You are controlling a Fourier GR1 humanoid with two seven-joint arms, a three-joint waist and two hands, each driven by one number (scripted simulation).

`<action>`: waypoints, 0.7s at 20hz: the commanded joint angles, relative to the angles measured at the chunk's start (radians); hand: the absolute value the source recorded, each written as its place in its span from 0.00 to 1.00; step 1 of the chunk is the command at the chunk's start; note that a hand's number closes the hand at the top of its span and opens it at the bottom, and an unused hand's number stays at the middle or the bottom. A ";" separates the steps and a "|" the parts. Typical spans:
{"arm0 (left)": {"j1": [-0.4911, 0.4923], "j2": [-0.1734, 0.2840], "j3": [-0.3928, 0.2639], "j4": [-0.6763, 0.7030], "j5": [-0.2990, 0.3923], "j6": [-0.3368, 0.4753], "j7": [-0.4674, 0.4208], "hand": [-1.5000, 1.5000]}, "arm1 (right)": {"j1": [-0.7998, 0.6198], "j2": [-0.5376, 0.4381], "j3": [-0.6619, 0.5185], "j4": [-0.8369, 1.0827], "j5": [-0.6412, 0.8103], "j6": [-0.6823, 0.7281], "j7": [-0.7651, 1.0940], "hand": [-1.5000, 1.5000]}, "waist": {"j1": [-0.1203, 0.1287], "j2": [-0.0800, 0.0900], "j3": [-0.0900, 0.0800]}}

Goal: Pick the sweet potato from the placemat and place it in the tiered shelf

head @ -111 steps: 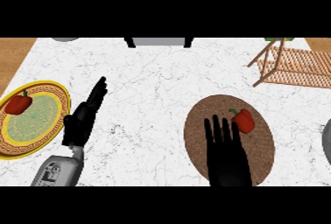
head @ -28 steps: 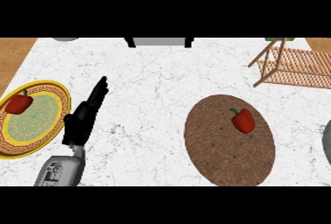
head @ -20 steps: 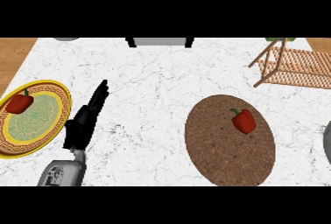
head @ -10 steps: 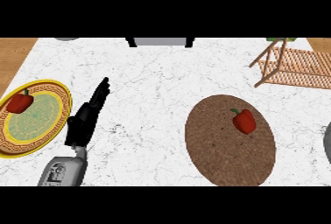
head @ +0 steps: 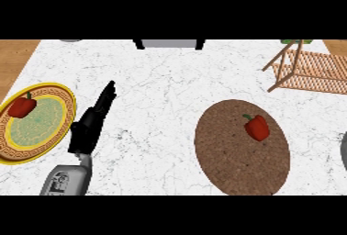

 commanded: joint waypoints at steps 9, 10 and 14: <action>-0.035 -0.017 -0.002 0.042 -0.010 0.007 -0.012 0.50 | -0.184 0.027 -0.122 0.370 -0.170 -0.155 -0.291 1.00 | 0.008 0.005 0.002; -0.059 -0.024 -0.002 0.035 -0.003 0.006 0.018 0.50 | -0.179 0.030 -0.137 0.397 -0.181 -0.175 -0.314 1.00 | 0.004 0.004 0.002; -0.031 0.000 0.016 0.019 0.013 -0.015 -0.006 0.50 | -0.252 -0.014 -0.165 0.607 -0.203 -0.221 -0.455 1.00 | 0.019 0.008 0.001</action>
